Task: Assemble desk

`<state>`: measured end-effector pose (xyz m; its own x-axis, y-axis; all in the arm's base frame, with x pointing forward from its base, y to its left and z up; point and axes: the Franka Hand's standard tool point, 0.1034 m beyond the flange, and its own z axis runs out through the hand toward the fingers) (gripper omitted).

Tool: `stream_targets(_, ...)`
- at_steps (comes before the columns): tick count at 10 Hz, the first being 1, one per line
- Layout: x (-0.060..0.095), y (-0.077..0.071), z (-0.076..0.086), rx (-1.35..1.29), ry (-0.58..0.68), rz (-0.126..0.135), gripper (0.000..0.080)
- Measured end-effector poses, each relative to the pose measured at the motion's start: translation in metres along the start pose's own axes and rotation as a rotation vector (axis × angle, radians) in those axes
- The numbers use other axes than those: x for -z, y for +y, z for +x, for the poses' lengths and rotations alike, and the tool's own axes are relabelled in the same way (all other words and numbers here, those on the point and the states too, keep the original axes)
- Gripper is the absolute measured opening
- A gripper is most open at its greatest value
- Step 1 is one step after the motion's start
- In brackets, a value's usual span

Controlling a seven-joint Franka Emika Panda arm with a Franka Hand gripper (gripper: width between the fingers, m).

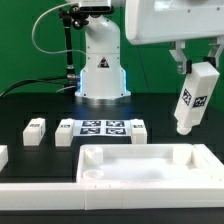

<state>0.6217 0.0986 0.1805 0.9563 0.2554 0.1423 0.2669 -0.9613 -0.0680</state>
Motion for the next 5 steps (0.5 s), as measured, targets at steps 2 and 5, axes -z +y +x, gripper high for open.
stream_targets(2, 0.011, 0.021, 0.026, -0.009, 0.189, -0.001, 0.0287)
stream_targets(5, 0.002, 0.034, 0.022, -0.004, 0.470, -0.098, 0.0287)
